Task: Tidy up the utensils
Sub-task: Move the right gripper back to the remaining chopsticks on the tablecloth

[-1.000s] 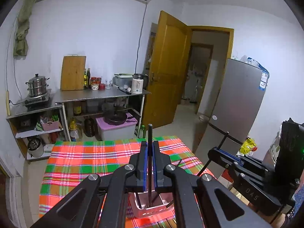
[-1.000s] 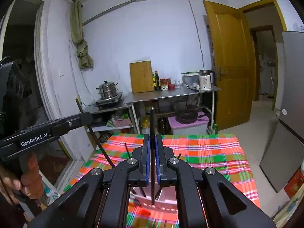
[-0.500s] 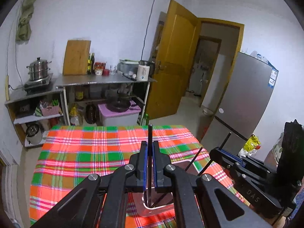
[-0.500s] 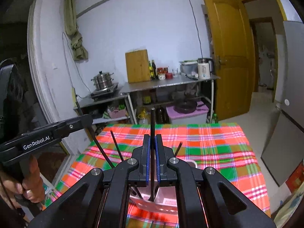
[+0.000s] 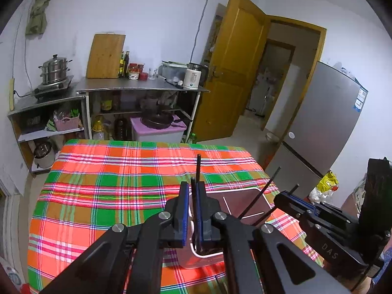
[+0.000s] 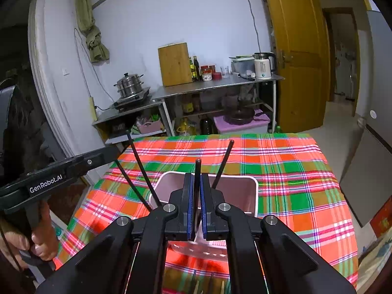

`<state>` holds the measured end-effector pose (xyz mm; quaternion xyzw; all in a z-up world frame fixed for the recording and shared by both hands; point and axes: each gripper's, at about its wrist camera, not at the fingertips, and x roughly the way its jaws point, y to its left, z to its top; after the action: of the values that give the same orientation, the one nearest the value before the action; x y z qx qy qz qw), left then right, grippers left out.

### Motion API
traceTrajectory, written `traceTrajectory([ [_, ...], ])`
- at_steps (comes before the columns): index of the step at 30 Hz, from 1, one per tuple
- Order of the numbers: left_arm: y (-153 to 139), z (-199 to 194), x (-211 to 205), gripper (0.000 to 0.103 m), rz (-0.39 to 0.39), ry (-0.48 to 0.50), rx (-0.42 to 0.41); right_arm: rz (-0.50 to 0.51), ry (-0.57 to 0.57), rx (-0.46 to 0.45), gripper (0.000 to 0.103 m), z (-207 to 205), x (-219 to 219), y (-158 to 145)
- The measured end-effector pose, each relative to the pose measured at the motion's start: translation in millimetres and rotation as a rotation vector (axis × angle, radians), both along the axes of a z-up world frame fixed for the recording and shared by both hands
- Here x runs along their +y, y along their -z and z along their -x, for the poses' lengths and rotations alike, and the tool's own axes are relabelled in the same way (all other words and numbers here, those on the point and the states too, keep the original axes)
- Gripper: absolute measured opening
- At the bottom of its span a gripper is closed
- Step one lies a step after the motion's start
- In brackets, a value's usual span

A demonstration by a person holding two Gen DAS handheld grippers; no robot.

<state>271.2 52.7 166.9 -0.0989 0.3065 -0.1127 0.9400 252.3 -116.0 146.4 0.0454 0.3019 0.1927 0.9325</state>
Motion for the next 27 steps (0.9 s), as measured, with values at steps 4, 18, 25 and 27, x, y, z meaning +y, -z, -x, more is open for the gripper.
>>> traceTrajectory([
  [4, -4.4, 6.3, 3.2, 0.006, -0.006, -0.012, -0.015, 0.0, 0.008, -0.002, 0.013, 2.4, -3.4, -1.5],
  [18, -3.3, 87.9, 3.3, 0.008, -0.025, -0.02, -0.083, -0.026, 0.023, -0.058, 0.014, 58.6, -30.5, -9.6],
  [25, 16.3, 134.3, -4.8, 0.008, -0.022, -0.007, -0.083, -0.014, 0.016, -0.04, 0.014, 98.4, -41.9, 12.0],
  [27, 22.0, 144.6, -9.5, 0.008, -0.026, 0.001, -0.078, -0.026, 0.012, -0.019, 0.014, 107.9, -44.8, 19.2],
])
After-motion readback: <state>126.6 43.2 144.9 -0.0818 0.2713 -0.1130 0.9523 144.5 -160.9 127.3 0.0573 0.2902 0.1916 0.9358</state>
